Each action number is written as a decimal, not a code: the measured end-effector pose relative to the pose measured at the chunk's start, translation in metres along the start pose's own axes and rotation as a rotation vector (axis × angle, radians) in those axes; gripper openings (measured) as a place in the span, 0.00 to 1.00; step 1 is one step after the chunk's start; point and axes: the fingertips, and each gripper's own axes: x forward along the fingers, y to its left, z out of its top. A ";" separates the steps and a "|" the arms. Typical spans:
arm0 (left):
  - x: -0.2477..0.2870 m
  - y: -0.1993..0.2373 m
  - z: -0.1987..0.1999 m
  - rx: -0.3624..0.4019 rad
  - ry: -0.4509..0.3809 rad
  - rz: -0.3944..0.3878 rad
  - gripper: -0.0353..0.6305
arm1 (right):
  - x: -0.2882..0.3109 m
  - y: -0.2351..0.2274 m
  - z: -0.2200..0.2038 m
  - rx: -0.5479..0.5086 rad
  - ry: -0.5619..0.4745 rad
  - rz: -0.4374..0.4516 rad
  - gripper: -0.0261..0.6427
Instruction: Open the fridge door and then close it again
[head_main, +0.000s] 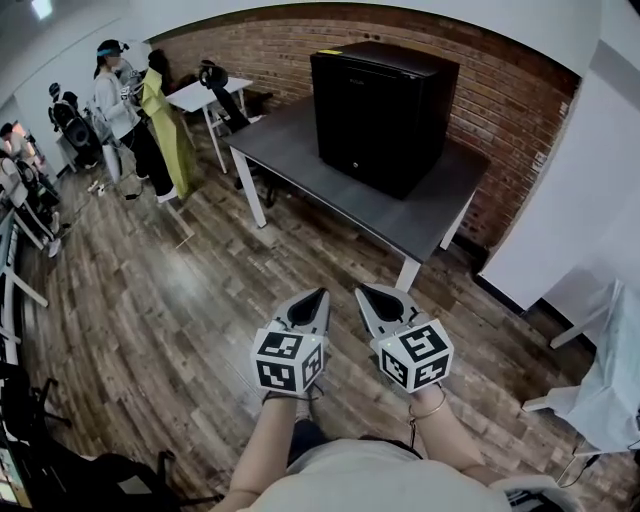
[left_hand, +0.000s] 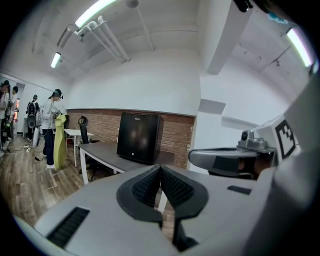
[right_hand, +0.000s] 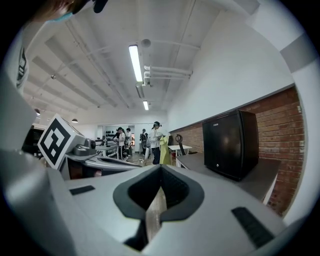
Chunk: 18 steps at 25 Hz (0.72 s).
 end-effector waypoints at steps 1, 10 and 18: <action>0.005 0.017 0.006 0.002 -0.004 -0.002 0.06 | 0.016 -0.001 0.006 0.000 -0.008 -0.009 0.04; 0.046 0.173 0.073 0.046 -0.042 -0.038 0.06 | 0.170 -0.003 0.055 0.006 -0.073 -0.092 0.04; 0.059 0.251 0.062 0.004 -0.008 -0.058 0.06 | 0.254 0.009 0.042 0.033 -0.026 -0.107 0.04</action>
